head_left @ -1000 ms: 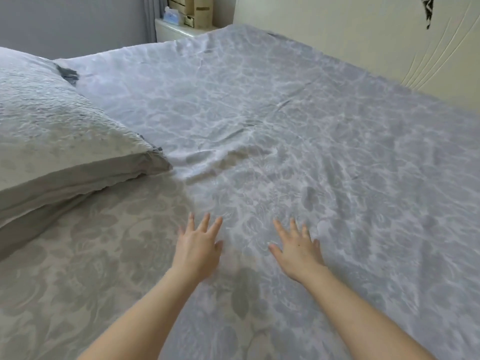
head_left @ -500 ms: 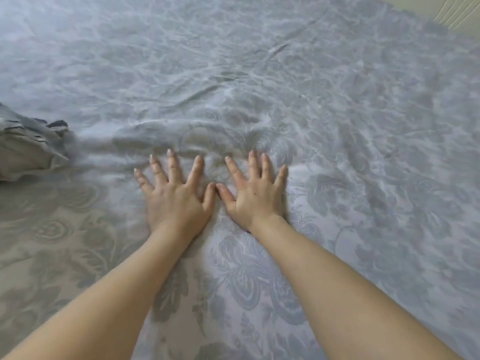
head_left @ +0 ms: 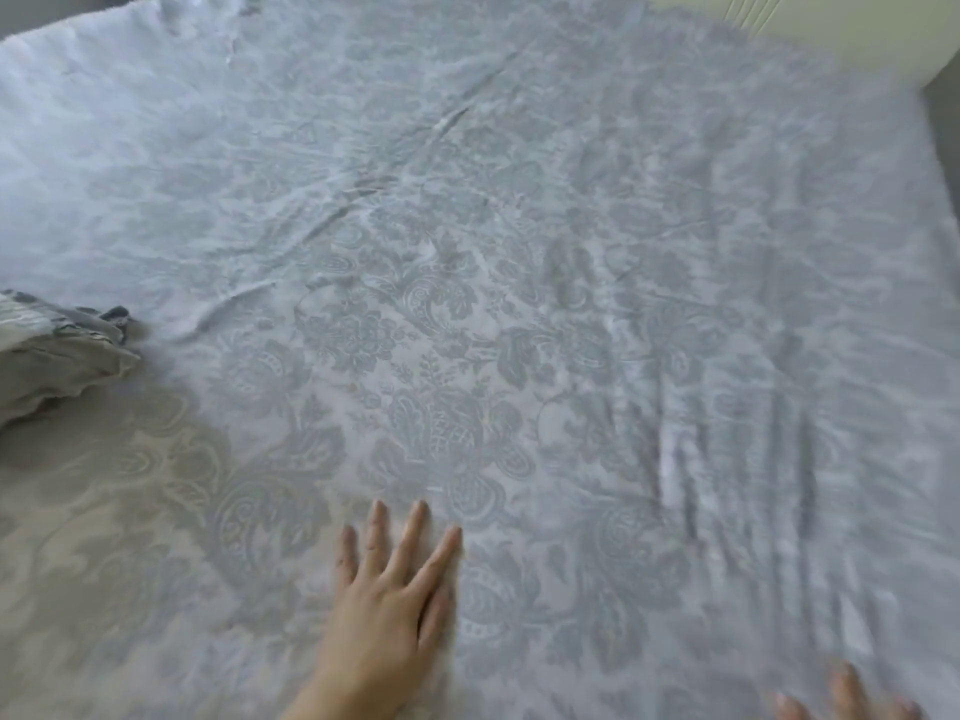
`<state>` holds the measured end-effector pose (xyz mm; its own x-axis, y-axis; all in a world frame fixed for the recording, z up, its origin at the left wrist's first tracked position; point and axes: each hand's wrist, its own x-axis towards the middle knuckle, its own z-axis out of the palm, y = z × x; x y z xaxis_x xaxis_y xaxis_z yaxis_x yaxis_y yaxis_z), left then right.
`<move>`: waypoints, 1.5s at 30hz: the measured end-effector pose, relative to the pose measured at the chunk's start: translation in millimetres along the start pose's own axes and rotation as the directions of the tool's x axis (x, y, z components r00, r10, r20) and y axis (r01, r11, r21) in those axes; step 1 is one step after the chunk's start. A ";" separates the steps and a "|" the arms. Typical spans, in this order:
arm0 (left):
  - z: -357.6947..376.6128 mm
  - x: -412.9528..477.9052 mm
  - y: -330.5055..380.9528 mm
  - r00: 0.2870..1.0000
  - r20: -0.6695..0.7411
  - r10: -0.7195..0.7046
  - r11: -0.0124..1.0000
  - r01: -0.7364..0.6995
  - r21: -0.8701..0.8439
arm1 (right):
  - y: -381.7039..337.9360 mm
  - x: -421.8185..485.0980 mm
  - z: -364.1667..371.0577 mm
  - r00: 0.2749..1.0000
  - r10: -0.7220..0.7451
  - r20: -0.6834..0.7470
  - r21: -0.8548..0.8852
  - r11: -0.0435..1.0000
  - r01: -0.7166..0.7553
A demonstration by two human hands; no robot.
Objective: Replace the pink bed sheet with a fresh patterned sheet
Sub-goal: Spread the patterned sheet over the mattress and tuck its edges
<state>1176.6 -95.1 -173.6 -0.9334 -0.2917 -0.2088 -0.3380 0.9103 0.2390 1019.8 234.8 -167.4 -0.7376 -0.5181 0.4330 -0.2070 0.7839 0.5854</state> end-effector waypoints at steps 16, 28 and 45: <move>55.8 131.1 231.2 0.947 -0.082 0.310 0.948 -0.301 0.106 | 126.3 48.7 158.8 0.549 0.286 0.785 0.141 0.781 -0.609; 104.5 -41.1 299.2 0.795 0.002 0.606 0.793 -0.605 0.078 | 106.5 -10.1 49.8 0.692 0.087 0.716 0.335 0.827 -0.451; 45.8 -260.5 132.0 0.969 0.022 -0.247 0.969 0.246 0.039 | 40.7 -168.2 -156.9 0.584 -0.338 0.738 0.506 0.850 -0.147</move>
<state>1380.7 114.5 -131.0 -0.8183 -0.5008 -0.2820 -0.5520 0.8215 0.1429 1236.3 300.2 -108.8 -0.8350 -0.3155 -0.4508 -0.3930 0.9154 0.0873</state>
